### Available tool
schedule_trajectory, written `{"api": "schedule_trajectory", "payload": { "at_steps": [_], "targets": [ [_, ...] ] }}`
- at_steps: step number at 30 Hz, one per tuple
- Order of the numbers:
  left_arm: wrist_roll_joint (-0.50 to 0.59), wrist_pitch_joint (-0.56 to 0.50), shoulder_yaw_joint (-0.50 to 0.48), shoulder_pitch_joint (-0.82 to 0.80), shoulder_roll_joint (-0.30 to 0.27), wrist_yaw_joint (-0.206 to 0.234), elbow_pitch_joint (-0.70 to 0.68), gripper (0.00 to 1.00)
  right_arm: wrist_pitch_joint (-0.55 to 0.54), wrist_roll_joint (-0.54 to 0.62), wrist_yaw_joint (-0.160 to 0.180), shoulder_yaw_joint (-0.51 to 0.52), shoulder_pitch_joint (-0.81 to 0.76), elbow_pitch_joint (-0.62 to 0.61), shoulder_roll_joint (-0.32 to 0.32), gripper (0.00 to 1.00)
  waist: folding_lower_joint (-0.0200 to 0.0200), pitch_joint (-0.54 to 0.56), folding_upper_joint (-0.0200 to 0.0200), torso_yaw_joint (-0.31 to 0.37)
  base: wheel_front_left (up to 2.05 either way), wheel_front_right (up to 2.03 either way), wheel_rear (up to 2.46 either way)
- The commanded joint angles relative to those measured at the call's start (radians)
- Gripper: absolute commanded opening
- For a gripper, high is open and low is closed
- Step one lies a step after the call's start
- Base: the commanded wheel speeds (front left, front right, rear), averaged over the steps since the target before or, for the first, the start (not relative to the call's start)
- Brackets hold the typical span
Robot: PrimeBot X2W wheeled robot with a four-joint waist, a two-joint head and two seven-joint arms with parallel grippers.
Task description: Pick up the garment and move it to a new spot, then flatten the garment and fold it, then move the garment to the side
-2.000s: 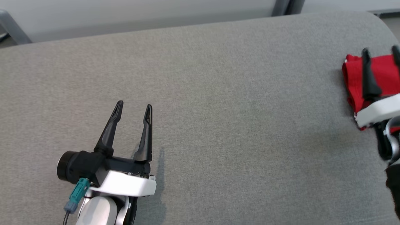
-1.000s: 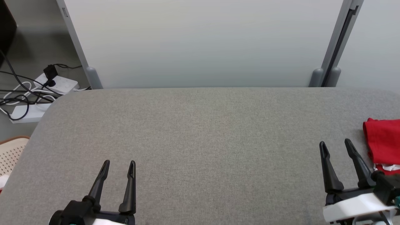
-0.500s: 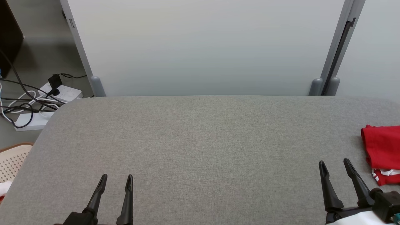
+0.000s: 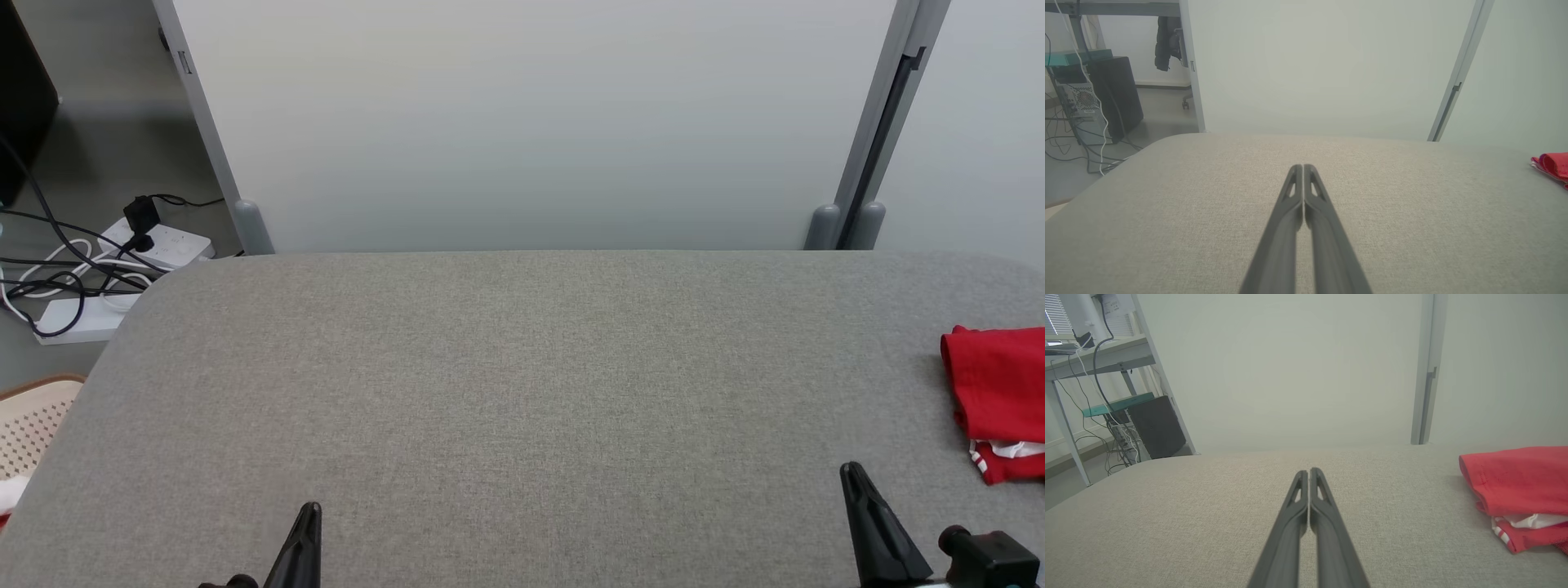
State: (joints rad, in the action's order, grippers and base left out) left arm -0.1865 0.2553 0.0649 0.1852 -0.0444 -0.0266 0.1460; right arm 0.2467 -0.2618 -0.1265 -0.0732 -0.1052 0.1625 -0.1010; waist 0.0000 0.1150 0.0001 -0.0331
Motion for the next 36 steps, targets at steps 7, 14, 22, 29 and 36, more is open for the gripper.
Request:
{"api": "schedule_trajectory", "payload": {
  "at_steps": [7, 14, 22, 29, 36],
  "targets": [
    [-0.089, -0.026, -0.015, -0.029, -0.001, -0.007, -0.007, 0.00, -0.022, -0.086, 0.000, 0.015, 0.024, -0.008, -0.004, 0.00, 0.0020, -0.005, -0.0001, 0.002, 0.00, 0.00, 0.00],
    [-0.169, -0.045, -0.024, -0.044, -0.002, -0.012, -0.002, 0.00, -0.042, -0.162, -0.001, 0.025, 0.036, -0.002, -0.001, 0.00, 0.0001, -0.014, -0.0001, 0.004, 0.00, 0.00, 0.00],
    [-0.248, -0.065, -0.033, -0.059, -0.002, -0.018, 0.004, 0.00, -0.062, -0.237, -0.001, 0.035, 0.047, 0.003, 0.003, 0.00, 0.0001, -0.021, -0.0001, 0.006, 0.00, 0.00, 0.00],
    [-0.340, -0.089, -0.044, -0.078, -0.002, -0.025, 0.012, 0.00, -0.086, -0.323, -0.001, 0.047, 0.060, 0.009, 0.006, 0.00, 0.0001, -0.028, -0.0001, 0.008, 0.00, 0.00, 0.00],
    [-0.419, -0.109, -0.054, -0.093, -0.002, -0.031, 0.018, 0.00, -0.106, -0.398, -0.001, 0.058, 0.071, 0.015, 0.010, 0.00, 0.0001, -0.035, -0.0001, 0.010, 0.00, 0.00, 0.00]
  ]
}}
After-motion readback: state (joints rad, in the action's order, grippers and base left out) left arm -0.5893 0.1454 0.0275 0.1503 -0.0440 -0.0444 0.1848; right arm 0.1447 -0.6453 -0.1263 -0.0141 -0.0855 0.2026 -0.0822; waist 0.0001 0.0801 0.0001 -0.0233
